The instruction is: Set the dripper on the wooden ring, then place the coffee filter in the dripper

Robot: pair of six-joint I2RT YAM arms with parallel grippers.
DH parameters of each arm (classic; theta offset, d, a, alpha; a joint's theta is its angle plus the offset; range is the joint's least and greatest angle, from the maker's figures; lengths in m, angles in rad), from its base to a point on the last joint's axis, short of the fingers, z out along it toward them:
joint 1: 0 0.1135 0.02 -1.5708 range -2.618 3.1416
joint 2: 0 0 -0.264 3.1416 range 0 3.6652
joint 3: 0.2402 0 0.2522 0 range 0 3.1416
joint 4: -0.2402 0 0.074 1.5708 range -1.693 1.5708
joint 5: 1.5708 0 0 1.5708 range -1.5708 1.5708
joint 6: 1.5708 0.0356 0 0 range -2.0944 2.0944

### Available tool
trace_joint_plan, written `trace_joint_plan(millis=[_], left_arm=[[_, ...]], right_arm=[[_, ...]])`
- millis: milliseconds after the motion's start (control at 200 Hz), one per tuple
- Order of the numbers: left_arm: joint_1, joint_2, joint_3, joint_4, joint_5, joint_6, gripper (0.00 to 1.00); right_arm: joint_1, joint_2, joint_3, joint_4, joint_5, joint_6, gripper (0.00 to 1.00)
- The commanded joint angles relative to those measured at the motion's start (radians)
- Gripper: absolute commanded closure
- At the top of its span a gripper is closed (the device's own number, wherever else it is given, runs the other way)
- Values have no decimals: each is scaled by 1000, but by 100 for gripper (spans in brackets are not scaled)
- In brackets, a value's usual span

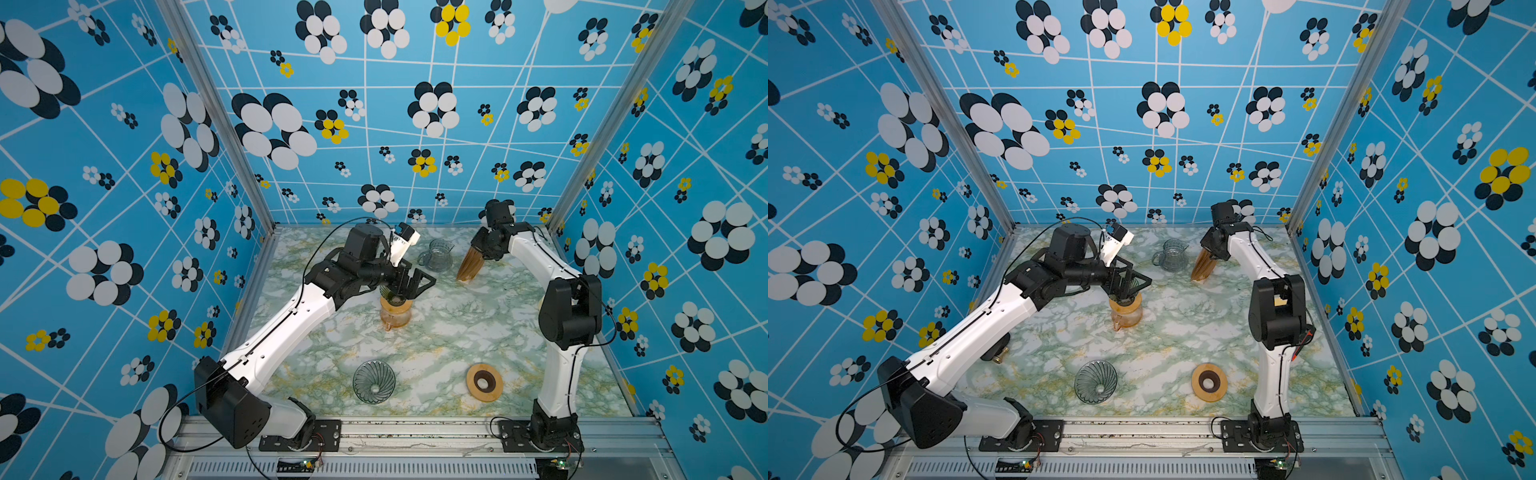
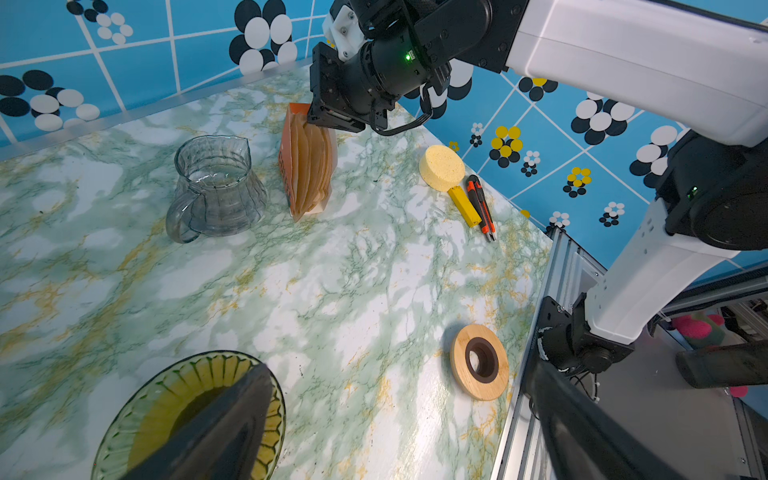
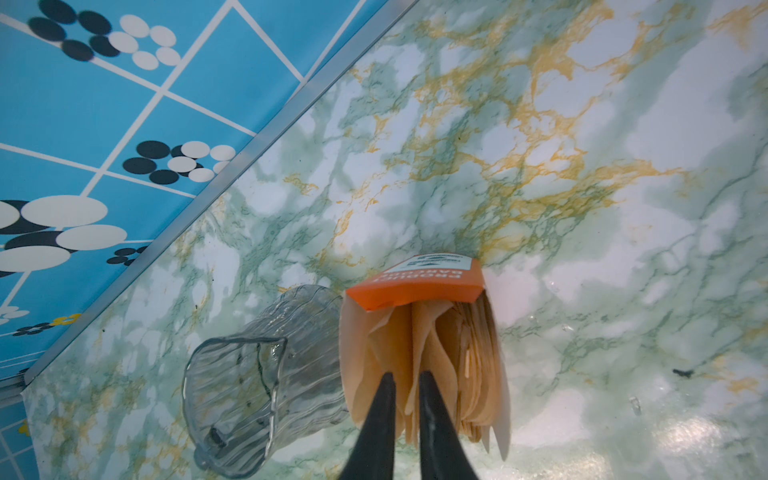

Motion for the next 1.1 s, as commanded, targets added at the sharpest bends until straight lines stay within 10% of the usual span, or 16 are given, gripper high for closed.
trace_joint_plan(millis=[0, 1095], left_arm=[[-7, -27, 11, -10, 15, 12, 1], [-27, -173, -147, -72, -203, -14, 1]], right_arm=[[-5, 28, 10, -8, -14, 14, 86], [-5, -44, -114, 150, -36, 59, 93]])
